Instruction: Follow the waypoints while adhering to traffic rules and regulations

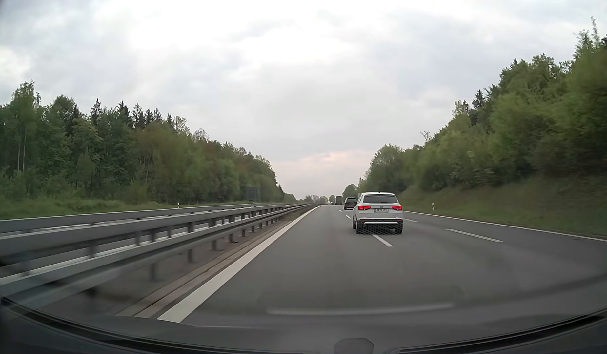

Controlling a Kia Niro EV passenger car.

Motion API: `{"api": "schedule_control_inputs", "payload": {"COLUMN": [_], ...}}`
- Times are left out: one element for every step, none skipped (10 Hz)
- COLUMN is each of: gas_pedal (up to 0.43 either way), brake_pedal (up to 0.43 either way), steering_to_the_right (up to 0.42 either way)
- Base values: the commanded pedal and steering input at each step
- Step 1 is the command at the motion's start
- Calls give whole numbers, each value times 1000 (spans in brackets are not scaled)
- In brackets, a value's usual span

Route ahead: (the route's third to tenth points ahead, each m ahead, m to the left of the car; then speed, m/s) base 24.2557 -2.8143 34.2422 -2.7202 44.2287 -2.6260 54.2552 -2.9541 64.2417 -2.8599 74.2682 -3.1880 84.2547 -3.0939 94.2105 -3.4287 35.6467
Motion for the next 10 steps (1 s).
{"api": "schedule_control_inputs", "payload": {"gas_pedal": [843,843,843,843,843,843,843,843,843,843], "brake_pedal": [0,0,0,0,0,0,0,0,0,0], "steering_to_the_right": [-1,-1,-1,-1,-1,-1,-1,-1,-1,-1]}}
